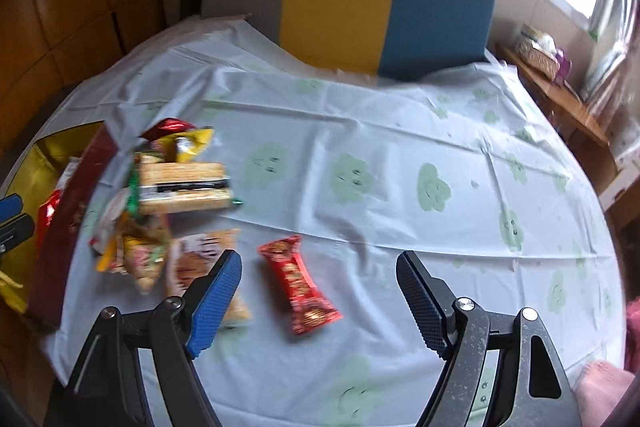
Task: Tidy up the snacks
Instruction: 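Reach to the snack pile and grasp the cracker pack with the left tool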
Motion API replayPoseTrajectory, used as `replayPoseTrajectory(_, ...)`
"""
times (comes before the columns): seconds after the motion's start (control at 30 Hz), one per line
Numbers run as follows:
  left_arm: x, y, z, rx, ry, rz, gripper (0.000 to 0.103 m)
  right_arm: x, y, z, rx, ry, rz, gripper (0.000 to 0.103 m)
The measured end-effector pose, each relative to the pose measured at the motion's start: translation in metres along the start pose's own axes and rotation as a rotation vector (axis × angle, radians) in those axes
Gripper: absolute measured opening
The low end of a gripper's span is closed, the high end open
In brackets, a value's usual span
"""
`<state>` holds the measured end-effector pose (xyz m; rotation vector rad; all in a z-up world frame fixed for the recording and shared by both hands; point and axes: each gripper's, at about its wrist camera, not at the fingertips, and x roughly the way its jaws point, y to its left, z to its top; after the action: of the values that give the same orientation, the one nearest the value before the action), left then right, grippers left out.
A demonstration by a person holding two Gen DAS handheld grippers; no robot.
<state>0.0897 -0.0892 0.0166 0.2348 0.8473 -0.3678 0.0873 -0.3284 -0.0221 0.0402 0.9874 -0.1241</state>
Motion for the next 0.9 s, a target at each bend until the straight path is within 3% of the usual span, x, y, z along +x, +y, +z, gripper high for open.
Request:
replayPoseTrajectory(0.1, 0.017, -0.018, 0.011, 0.104, 0.019, -0.032, 0.046, 0.012, -0.014, 0.0, 0.079, 0.051, 0.029, 0.08)
replayPoseTrajectory(0.17, 0.026, -0.026, 0.018, 0.137, 0.035, -0.061, 0.059, 0.013, -0.021, 0.002, 0.12, 0.059, 0.051, 0.08)
replayPoseTrajectory(0.63, 0.106, -0.08, 0.068, 0.424, 0.139, -0.047, 0.06, 0.008, -0.042, 0.007, 0.255, 0.06, 0.124, 0.08)
replayPoseTrajectory(0.8, 0.137, -0.094, 0.065, 0.509, 0.228, -0.072, 0.06, 0.007, -0.043, 0.008, 0.269, 0.063, 0.142, 0.08)
replayPoseTrajectory(0.9, 0.144, -0.098, 0.062, 0.519, 0.223, -0.057, 0.059, 0.008, -0.041, 0.008, 0.267, 0.062, 0.148, 0.08)
